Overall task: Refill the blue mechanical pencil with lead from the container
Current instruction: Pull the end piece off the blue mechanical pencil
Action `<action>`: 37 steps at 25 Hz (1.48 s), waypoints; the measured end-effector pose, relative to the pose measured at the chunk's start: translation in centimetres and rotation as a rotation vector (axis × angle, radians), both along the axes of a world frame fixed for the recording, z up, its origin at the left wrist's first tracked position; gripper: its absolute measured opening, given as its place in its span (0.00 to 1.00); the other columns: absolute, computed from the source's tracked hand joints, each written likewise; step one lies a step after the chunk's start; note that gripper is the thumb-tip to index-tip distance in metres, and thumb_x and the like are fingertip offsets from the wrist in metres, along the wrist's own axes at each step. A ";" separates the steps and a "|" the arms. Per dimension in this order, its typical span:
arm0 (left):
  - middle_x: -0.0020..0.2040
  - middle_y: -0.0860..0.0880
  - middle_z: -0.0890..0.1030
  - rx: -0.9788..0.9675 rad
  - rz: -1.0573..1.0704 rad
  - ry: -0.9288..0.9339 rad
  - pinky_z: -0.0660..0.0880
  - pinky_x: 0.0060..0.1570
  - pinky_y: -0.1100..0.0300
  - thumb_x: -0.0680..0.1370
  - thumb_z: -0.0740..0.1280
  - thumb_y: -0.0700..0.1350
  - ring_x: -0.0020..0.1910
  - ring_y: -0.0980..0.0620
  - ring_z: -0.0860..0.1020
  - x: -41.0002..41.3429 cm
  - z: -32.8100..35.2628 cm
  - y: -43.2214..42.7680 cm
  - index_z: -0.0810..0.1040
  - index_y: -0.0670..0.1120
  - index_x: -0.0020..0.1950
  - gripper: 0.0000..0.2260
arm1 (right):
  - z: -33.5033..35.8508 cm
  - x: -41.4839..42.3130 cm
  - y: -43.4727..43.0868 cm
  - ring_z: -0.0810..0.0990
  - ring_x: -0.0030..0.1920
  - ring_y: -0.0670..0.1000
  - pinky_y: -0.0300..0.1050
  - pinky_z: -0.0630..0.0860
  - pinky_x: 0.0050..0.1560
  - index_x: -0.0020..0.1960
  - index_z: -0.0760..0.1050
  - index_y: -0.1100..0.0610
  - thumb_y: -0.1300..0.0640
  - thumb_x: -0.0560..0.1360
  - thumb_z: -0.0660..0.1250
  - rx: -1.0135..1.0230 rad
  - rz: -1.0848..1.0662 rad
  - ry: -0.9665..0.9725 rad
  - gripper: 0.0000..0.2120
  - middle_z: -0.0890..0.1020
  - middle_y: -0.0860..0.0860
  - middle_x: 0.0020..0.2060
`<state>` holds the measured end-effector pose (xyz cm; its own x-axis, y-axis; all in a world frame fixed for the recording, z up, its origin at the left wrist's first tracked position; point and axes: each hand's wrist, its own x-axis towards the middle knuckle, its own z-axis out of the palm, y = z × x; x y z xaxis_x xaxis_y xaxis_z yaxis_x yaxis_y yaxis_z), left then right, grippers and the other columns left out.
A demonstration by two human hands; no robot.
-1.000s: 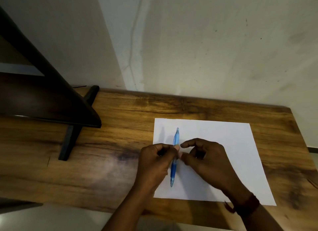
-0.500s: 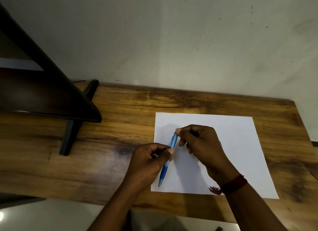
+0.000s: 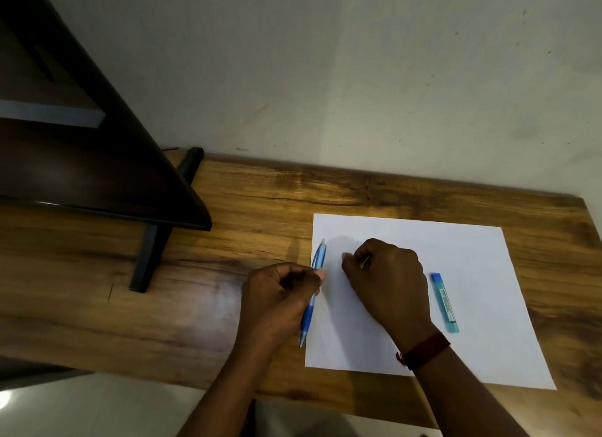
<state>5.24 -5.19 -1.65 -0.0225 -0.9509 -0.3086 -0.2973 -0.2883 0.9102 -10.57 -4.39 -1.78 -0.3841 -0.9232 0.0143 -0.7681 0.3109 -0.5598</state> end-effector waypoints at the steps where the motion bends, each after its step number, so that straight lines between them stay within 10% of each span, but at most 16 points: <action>1: 0.30 0.64 0.81 -0.003 0.003 -0.006 0.73 0.37 0.68 0.69 0.74 0.53 0.35 0.59 0.81 0.0 -0.1 0.0 0.78 0.58 0.33 0.07 | -0.2 0.1 -0.1 0.72 0.31 0.43 0.29 0.60 0.34 0.41 0.81 0.55 0.47 0.73 0.71 -0.005 -0.007 0.013 0.11 0.83 0.50 0.35; 8: 0.30 0.65 0.80 -0.010 -0.040 -0.021 0.72 0.35 0.69 0.69 0.74 0.53 0.35 0.64 0.80 0.2 -0.1 0.1 0.78 0.57 0.33 0.07 | 0.5 -0.3 -0.5 0.74 0.29 0.43 0.27 0.61 0.36 0.39 0.79 0.51 0.45 0.73 0.69 -0.027 -0.032 -0.055 0.11 0.79 0.43 0.31; 14: 0.36 0.64 0.83 -0.104 -0.176 -0.041 0.74 0.37 0.76 0.71 0.74 0.52 0.40 0.63 0.80 -1.0 0.1 0.9 0.81 0.60 0.38 0.04 | 1.7 -1.3 0.1 0.80 0.35 0.39 0.35 0.71 0.37 0.39 0.81 0.48 0.48 0.75 0.68 0.062 0.002 -0.652 0.08 0.83 0.40 0.31; 21: 0.37 0.63 0.83 -0.081 -0.164 -0.107 0.74 0.34 0.72 0.70 0.74 0.52 0.40 0.63 0.80 -1.3 0.3 0.7 0.81 0.58 0.38 0.03 | 2.1 -4.2 0.9 0.80 0.34 0.43 0.39 0.74 0.40 0.39 0.81 0.50 0.49 0.75 0.69 0.001 -0.074 -0.645 0.07 0.83 0.46 0.31; 30: 0.30 0.59 0.81 0.012 0.167 -0.009 0.72 0.34 0.66 0.71 0.73 0.50 0.31 0.63 0.80 -1.8 0.7 -0.5 0.79 0.57 0.35 0.06 | 0.4 -1.1 3.0 0.76 0.32 0.45 0.36 0.68 0.35 0.42 0.79 0.53 0.40 0.73 0.67 0.094 0.355 0.005 0.16 0.81 0.48 0.32; 37: 0.27 0.54 0.81 0.111 0.094 0.055 0.68 0.20 0.69 0.72 0.73 0.49 0.19 0.59 0.73 -2.4 1.4 -0.6 0.82 0.48 0.39 0.05 | 2.9 -2.9 2.5 0.78 0.30 0.43 0.32 0.69 0.34 0.34 0.78 0.48 0.41 0.70 0.70 0.046 0.148 -0.285 0.13 0.77 0.42 0.25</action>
